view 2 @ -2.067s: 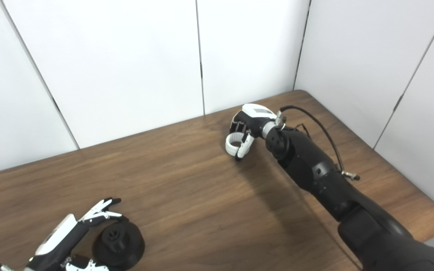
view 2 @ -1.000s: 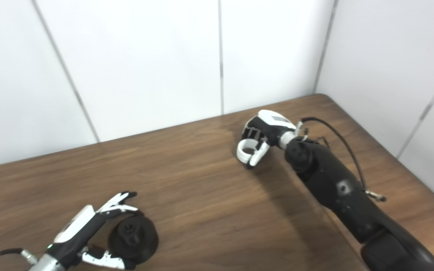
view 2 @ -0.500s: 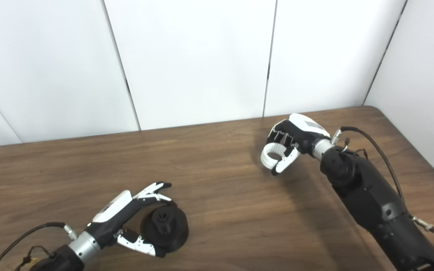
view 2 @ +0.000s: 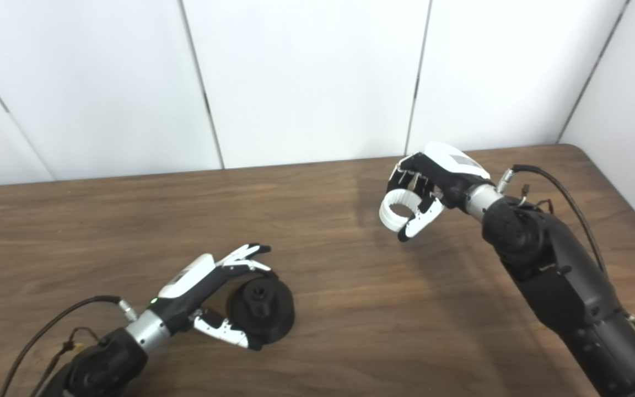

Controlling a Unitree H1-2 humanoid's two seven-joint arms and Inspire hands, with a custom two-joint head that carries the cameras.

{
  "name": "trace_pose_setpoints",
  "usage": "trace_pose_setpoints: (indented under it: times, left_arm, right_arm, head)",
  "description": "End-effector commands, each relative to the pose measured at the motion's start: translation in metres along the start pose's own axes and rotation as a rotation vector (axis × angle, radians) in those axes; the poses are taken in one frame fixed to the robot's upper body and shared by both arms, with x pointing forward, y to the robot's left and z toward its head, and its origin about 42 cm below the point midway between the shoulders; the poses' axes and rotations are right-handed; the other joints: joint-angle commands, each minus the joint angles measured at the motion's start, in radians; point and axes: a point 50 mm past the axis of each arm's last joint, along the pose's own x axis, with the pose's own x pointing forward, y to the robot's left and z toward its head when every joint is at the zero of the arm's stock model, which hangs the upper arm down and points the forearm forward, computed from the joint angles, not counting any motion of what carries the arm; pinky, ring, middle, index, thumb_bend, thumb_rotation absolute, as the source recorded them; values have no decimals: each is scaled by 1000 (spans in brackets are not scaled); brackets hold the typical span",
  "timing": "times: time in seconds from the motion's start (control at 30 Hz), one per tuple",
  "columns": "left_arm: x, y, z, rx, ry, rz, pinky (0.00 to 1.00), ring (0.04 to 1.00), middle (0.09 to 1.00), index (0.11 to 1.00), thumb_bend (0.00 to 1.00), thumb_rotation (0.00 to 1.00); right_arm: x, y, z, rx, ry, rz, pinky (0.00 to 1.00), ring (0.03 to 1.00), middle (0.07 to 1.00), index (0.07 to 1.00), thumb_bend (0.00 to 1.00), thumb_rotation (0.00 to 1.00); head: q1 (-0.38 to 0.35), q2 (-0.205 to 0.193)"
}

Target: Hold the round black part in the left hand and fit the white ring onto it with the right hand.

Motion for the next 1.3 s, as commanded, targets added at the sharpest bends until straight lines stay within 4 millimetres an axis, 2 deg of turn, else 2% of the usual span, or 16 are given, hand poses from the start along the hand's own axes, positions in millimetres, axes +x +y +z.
trace_pose_setpoints:
  times: [0.0, 0.17, 0.67, 0.93, 1.27]
  left_arm:
    - [-3, -16, -13, 27, 104, -98, 930, 1000, 960, 485, 523, 71]
    - [0, -16, -11, 30, 109, -99, 941, 1000, 964, 485, 522, 72]
    - [7, -20, -7, 18, 111, -92, 948, 1000, 962, 484, 523, 71]
    - [7, -21, -7, 17, 106, -87, 937, 1000, 964, 484, 523, 71]
    - [8, -23, -5, 20, 103, -89, 934, 1000, 960, 484, 523, 71]
  right_arm:
    - [-1, -25, 18, -45, -89, -53, 411, 430, 481, 508, 519, 0]
    - [-4, -23, 30, -56, -145, -43, 389, 425, 476, 514, 518, 0]
    - [-20, -13, 83, -24, -318, 13, 384, 426, 483, 510, 518, 0]
    - [-19, -2, 102, -4, -347, 35, 375, 418, 484, 513, 518, 0]
    - [-15, 16, 115, 28, -381, 64, 376, 418, 484, 513, 518, 0]
  head:
    - [11, 5]
    - [30, 10]
    - [65, 16]
    - [72, 19]
    - [76, 21]
